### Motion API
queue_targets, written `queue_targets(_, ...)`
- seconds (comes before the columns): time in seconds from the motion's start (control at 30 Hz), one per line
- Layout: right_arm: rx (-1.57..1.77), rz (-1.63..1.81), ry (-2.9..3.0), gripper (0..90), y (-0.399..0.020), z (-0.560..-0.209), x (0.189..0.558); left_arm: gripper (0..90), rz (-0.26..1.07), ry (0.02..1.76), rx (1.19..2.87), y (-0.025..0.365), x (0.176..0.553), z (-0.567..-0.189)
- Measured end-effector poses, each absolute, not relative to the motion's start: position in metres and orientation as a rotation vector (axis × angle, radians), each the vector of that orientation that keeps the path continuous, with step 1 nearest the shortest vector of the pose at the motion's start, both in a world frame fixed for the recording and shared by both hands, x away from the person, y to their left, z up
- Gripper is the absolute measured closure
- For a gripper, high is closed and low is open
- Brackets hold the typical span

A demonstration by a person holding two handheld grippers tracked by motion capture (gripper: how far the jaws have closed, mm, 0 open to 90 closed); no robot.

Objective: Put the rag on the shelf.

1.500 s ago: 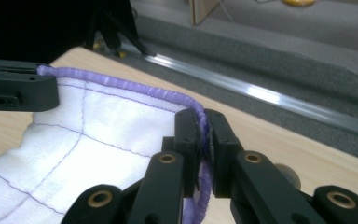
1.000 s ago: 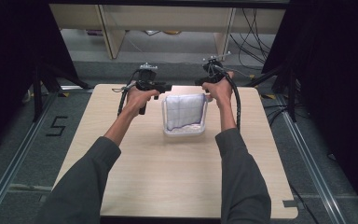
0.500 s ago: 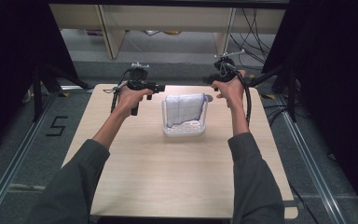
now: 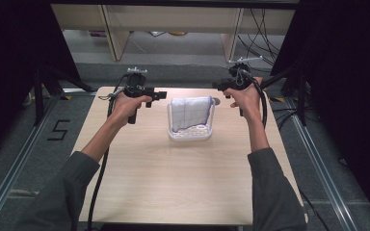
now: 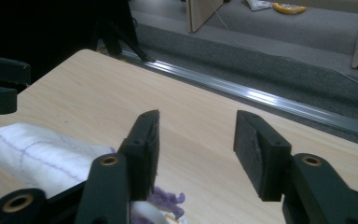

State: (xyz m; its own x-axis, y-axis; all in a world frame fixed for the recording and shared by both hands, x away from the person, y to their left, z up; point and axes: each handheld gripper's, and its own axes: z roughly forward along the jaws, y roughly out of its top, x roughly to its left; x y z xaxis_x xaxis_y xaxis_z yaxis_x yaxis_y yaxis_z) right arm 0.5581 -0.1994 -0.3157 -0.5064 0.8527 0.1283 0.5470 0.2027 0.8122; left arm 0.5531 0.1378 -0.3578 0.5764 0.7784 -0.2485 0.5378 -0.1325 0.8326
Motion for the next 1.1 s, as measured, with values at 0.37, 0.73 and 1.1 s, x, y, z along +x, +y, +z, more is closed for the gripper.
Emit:
queue_targets(0.37, 1.255, 1.281, 2.14, 44.3, -0.201, -0.314, 0.526, 33.5, 0.301, 1.022, 1.797, 0.149, 0.521, -0.361)
queue_targets(0.73, 1.211, 1.333, 2.142, 38.1, -0.205, -0.326, 0.489, 31.4, 0.283, 0.939, 1.817, 0.154, 0.474, -0.373)
queue_targets(1.1, 1.141, 1.296, 2.155, 34.7, -0.206, -0.345, 0.451, 28.6, 0.258, 0.911, 1.838, 0.159, 0.432, -0.395)
